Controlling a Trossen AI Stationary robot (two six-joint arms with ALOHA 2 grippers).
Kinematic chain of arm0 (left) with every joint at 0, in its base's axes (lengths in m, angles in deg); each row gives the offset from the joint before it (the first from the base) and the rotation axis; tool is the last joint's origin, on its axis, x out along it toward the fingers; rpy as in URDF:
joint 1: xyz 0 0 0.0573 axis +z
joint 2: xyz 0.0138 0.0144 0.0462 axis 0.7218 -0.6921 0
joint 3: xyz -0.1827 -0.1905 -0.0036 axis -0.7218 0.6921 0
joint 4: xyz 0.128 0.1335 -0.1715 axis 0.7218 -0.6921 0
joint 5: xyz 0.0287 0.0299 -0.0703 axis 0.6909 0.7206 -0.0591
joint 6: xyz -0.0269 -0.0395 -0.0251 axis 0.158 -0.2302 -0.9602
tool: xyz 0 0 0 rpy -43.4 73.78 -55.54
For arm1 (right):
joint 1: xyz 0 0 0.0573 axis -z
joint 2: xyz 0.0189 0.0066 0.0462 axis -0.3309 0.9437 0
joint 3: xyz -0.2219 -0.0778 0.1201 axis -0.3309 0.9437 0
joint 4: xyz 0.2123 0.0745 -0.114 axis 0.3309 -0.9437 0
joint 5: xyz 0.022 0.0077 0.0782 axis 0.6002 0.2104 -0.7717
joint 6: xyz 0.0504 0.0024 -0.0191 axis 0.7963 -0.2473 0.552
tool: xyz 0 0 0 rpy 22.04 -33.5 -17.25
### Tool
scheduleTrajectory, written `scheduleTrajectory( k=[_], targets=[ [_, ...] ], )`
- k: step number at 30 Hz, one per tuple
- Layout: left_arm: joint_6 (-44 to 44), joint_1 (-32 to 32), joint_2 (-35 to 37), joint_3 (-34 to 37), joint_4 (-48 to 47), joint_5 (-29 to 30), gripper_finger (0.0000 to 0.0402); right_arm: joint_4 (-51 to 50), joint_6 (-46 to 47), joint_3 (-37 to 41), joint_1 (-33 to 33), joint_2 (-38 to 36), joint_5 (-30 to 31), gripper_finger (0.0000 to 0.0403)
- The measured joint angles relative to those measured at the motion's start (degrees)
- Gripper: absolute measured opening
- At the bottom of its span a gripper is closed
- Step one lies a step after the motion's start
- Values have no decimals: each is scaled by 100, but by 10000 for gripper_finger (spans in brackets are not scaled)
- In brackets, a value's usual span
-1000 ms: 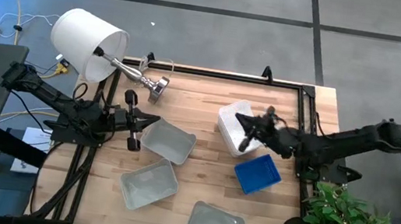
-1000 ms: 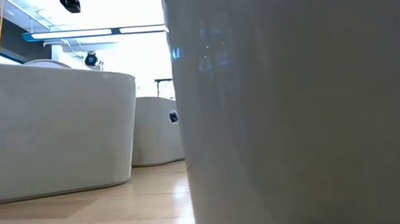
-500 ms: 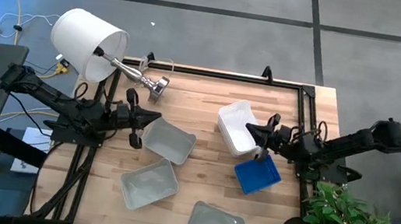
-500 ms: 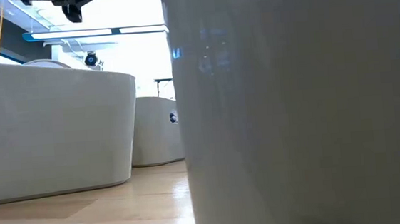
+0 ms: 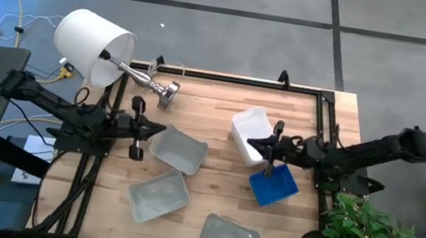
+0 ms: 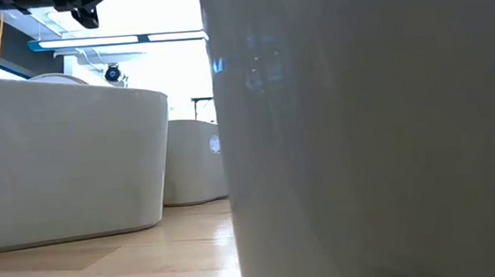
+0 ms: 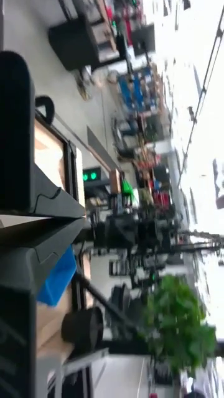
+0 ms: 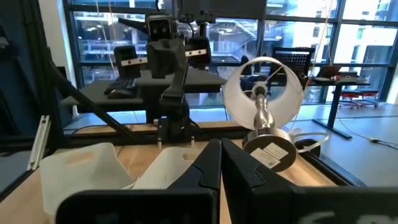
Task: Stack baskets by color
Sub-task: Stack the top gray bin on top of the left gray bin
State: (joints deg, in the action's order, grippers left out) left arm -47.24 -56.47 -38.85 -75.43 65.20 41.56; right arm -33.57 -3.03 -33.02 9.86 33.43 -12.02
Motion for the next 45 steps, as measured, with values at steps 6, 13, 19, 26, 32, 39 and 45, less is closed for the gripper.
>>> scheduleTrajectory(
  k=[6, 13, 19, 26, 32, 39, 45],
  targets=[
    [-167, -85, 430, 0, -609, 30, 0, -110, 41, -76, 222, 0, -172, 0],
    [-241, -87, 407, 0, -608, 32, 0, -130, 235, -76, 311, 0, -172, 0],
    [-245, -87, 397, -1, -613, 48, 0, -181, 238, -76, 311, 0, -174, 0],
    [-245, -87, 397, -2, -610, 46, 0, -346, 329, -76, 311, 0, -173, 0],
    [-259, -87, 397, -2, -591, 46, 0, -412, 329, -76, 311, 0, -172, 0],
    [-242, -87, 397, -2, -591, 46, 0, -478, 329, -76, 311, 0, -171, 0],
    [-349, -87, 397, -4, -591, 57, 27, -484, 344, -76, 311, 0, -171, 0]
  ],
)
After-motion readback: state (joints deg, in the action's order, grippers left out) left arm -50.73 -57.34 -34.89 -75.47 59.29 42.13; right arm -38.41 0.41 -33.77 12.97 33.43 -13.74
